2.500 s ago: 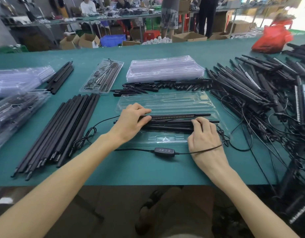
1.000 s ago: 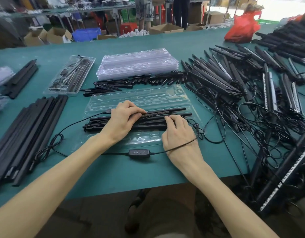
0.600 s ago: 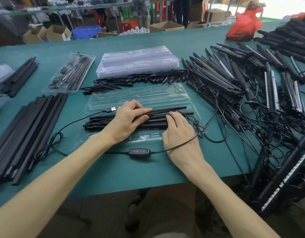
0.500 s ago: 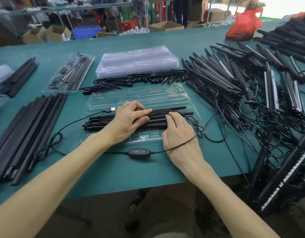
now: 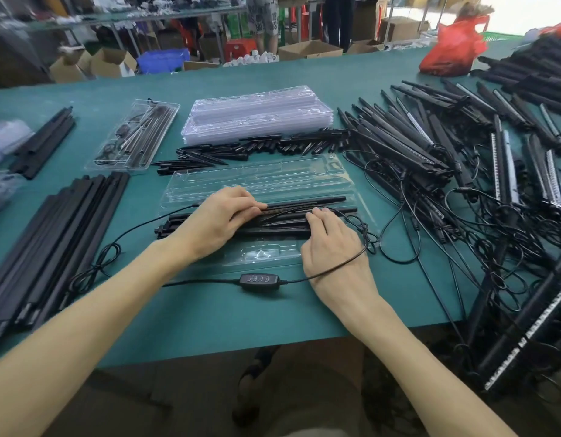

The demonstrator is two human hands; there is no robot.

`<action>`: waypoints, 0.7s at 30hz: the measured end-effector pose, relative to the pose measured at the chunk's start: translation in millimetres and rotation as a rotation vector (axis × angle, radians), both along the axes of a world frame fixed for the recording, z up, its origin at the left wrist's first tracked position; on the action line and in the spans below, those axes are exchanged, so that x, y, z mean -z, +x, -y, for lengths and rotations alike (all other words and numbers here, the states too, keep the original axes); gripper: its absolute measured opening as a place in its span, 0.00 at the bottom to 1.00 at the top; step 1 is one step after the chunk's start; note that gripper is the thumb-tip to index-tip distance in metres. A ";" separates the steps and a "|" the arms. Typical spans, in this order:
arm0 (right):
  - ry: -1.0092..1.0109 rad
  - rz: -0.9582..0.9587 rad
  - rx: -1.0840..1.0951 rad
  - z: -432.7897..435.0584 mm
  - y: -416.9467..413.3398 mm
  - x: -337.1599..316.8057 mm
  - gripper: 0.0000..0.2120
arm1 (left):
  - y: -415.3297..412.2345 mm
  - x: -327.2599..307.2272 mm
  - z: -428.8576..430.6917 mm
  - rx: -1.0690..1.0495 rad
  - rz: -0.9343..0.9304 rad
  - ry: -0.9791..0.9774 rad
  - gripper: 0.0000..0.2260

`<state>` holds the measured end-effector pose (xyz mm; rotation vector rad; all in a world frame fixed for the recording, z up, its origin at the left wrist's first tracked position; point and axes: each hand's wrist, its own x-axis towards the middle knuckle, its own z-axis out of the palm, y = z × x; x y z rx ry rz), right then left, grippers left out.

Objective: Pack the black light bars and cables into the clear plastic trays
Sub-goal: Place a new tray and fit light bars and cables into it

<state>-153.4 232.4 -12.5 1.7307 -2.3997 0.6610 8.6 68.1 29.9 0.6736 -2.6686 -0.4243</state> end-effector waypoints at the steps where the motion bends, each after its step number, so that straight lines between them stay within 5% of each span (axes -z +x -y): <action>1: 0.003 0.000 0.000 0.2 -0.3 -0.1 0.24 | 4.7 -1.5 4.8 -0.023 0.003 -0.033 0.10; 5: 0.012 -0.007 -0.005 0.5 -0.6 -0.2 0.24 | 21.1 -9.8 15.9 -0.073 0.064 -0.120 0.04; 21: -0.023 0.011 -0.011 -0.7 1.9 -0.3 0.22 | 16.3 -17.3 6.8 -0.155 0.195 -0.197 0.05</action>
